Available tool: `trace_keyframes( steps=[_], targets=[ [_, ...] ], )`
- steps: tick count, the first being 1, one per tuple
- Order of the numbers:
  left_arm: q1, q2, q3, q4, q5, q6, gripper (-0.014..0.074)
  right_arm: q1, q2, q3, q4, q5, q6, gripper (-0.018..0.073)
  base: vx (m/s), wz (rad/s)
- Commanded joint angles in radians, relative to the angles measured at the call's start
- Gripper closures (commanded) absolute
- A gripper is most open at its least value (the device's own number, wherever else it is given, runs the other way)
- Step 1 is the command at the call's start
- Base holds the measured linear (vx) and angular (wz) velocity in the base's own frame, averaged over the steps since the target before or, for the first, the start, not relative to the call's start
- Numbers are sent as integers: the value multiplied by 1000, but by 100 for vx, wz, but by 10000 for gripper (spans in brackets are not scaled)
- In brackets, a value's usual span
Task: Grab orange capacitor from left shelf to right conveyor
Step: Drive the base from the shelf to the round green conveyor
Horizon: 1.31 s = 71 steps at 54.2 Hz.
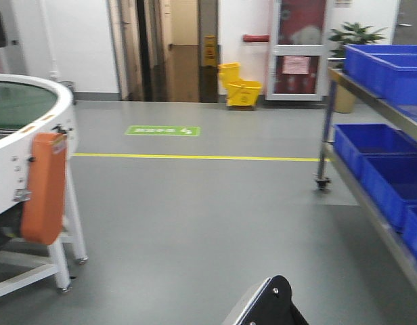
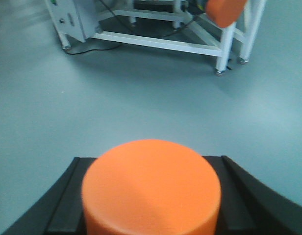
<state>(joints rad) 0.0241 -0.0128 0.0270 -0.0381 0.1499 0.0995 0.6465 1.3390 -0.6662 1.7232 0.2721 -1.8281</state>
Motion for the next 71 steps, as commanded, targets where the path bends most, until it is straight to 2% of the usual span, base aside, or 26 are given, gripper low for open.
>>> trace_keyframes(
  steps=[1, 41, 71],
  targets=[
    [-5, -12, 32, -4, -82, -1, 602, 2, -24, -33, 55, 32, -7, 214, 12, 52],
    [-5, -12, 32, -4, -82, -2, 602, 2, -25, -33, 55, 35, -7, 214, 17, 63],
    [-5, -12, 32, -4, -82, -2, 602, 2, -25, -33, 55, 29, -7, 214, 29, 27]
  ],
)
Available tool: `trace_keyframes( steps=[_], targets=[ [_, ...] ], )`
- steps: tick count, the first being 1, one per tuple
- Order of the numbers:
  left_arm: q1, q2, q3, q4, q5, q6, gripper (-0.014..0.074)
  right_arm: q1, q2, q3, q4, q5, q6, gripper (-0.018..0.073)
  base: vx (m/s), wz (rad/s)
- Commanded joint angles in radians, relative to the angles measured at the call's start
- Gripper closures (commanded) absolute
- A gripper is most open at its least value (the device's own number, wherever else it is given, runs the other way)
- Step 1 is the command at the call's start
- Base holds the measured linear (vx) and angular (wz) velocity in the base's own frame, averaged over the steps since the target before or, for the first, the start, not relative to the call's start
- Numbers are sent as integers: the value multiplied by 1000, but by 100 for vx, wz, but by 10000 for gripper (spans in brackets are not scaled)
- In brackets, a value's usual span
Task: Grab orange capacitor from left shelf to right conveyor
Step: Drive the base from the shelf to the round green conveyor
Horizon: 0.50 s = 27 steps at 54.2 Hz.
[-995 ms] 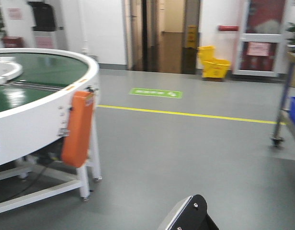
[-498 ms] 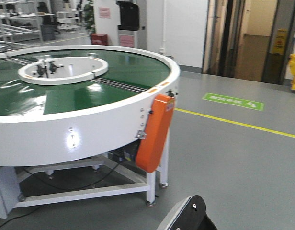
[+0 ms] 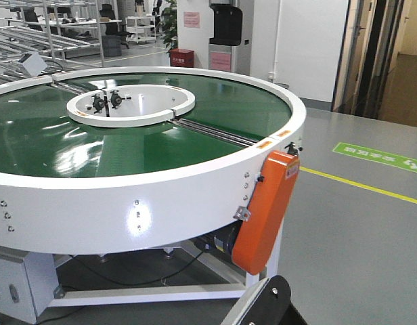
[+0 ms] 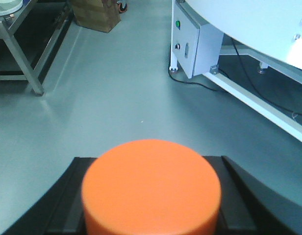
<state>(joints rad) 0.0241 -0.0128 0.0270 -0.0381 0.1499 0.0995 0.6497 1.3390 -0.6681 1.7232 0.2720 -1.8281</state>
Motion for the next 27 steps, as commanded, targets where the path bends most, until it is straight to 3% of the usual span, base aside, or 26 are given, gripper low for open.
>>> trace_keyframes(
  steps=[1, 27],
  targets=[
    [-5, -12, 32, -4, -82, -2, 602, -2, -25, -31, 55, 29, -7, 214, 37, 12],
    [-5, -12, 32, -4, -82, -2, 602, -2, -25, -31, 55, 29, -7, 214, 38, 13]
  ],
)
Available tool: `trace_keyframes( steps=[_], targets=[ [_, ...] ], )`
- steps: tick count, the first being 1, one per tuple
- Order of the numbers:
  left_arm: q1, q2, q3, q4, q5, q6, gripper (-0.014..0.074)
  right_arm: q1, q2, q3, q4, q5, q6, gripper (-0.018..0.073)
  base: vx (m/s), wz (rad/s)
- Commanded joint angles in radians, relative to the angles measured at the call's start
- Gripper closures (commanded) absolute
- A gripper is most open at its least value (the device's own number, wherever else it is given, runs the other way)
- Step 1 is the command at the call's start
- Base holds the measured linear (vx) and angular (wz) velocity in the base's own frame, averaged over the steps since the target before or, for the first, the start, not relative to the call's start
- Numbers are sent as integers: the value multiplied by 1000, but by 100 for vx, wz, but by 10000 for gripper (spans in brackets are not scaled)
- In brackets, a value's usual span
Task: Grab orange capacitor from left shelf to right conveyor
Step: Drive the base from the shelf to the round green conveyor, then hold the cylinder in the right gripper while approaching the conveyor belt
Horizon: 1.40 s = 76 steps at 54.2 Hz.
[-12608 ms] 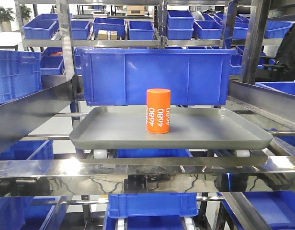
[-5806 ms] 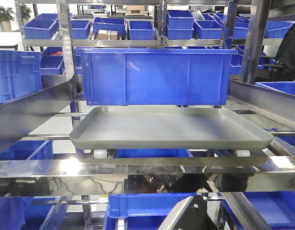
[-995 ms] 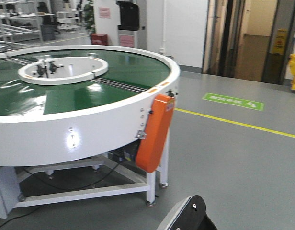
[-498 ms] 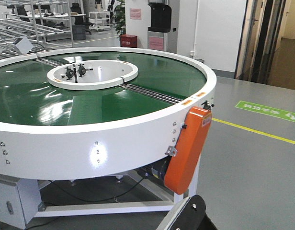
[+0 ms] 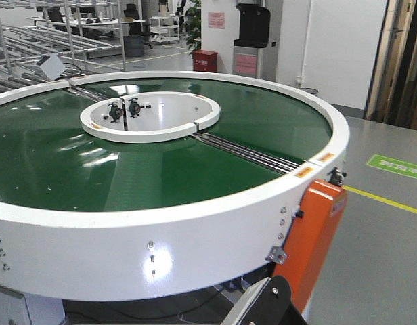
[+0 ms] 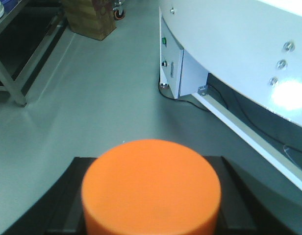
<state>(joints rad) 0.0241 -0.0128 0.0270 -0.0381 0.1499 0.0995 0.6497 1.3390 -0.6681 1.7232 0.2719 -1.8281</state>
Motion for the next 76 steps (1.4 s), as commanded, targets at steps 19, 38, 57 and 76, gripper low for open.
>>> trace_keyframes(
  steps=[19, 38, 57, 76],
  targets=[
    [-5, -12, 32, -4, -82, -2, 602, -2, -25, -31, 55, 29, -7, 214, 36, 16],
    [-5, -12, 32, -4, -82, -2, 602, -2, -25, -31, 55, 29, -7, 214, 35, 14],
    [-5, -12, 32, -4, -82, -2, 602, -2, -25, -31, 55, 29, -7, 214, 34, 3],
    [-5, -12, 32, -4, -82, -2, 602, -2, -25, -31, 55, 29, -7, 214, 29, 1]
  ],
)
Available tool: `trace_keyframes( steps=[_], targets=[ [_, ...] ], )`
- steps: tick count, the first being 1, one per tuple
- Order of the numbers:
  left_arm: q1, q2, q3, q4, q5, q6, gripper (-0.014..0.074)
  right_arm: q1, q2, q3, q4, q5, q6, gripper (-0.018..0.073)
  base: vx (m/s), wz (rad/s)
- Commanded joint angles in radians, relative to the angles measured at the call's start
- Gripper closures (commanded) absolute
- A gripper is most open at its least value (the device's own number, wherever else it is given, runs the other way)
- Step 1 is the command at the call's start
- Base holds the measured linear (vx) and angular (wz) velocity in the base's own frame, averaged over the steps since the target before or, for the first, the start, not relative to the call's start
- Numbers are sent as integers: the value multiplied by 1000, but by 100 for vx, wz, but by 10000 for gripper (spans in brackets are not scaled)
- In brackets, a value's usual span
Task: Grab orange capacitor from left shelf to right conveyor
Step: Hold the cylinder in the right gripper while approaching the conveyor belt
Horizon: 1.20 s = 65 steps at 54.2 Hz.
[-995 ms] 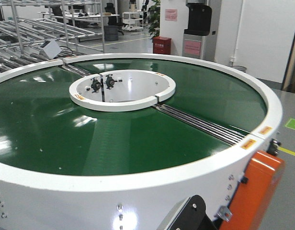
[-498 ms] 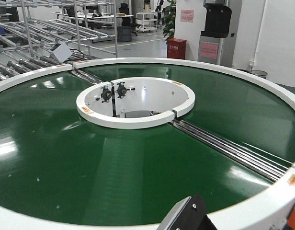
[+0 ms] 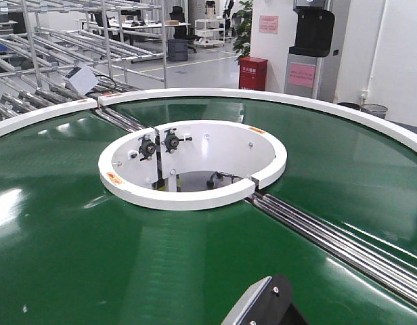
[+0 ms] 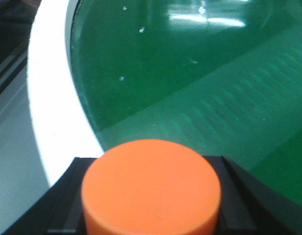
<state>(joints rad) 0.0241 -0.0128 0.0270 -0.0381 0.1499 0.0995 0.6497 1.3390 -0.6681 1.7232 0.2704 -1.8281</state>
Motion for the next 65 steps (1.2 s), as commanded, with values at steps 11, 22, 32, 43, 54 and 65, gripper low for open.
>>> trace_keyframes(
  steps=[11, 22, 32, 43, 54, 65],
  targets=[
    [-5, -12, 32, -4, -82, -2, 602, -2, -24, -31, 55, 27, -7, 214, 15, 2],
    [-5, -12, 32, -4, -82, -2, 602, -2, -24, -31, 55, 23, -7, 214, 7, 2],
    [-5, -12, 32, -4, -82, -2, 602, -2, -24, -31, 55, 30, -7, 214, 2, 0],
    [-5, -12, 32, -4, -82, -2, 602, -2, -24, -31, 55, 30, -7, 216, 0, 0],
    [-5, -12, 32, -4, -82, -2, 602, -2, -24, -31, 55, 30, -7, 216, 0, 0],
    [-5, -12, 32, -4, -82, -2, 602, -2, -24, -31, 55, 30, -7, 216, 0, 0]
  ],
)
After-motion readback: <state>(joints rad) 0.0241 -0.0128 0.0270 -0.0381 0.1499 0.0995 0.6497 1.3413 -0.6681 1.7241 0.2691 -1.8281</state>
